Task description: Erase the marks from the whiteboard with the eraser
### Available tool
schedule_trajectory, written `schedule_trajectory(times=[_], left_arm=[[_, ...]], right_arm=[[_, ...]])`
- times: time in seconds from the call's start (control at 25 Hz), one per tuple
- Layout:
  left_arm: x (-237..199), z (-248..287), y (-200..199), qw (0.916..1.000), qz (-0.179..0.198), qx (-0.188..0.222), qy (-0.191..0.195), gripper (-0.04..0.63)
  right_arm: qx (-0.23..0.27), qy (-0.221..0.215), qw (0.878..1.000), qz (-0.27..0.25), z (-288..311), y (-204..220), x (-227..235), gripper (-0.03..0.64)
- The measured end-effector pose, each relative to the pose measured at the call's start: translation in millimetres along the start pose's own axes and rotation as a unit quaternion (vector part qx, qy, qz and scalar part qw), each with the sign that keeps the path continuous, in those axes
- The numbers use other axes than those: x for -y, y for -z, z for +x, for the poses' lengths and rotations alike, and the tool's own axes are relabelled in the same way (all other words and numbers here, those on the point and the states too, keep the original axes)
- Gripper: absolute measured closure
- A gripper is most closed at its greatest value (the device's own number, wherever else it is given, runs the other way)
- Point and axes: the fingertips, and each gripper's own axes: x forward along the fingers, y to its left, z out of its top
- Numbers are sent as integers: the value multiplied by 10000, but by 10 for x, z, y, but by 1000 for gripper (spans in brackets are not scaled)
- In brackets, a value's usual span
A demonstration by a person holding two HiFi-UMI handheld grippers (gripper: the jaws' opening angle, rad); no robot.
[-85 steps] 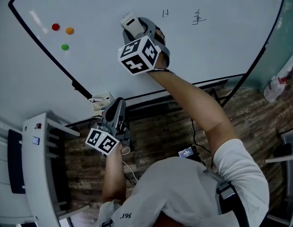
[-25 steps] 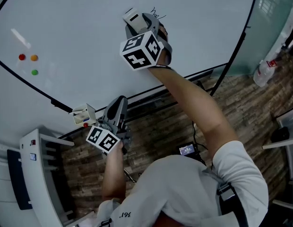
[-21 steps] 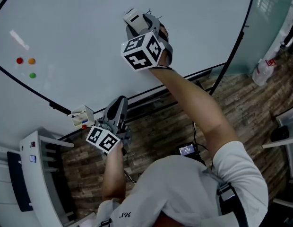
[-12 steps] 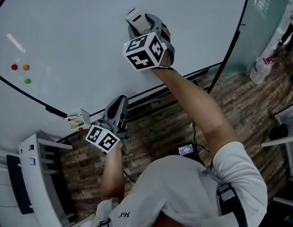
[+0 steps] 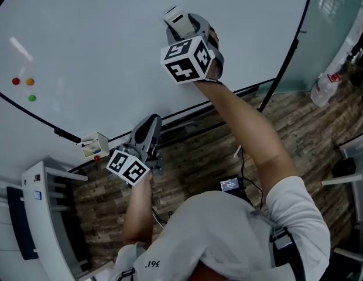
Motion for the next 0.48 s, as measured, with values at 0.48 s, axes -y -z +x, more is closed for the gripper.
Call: schedule_trajectory(times=[0.48], left_arm=[[86,295,117,9999,-53,-30,92,575]], right_arm=[[-94,143,9998,-61,31,199,428,345]])
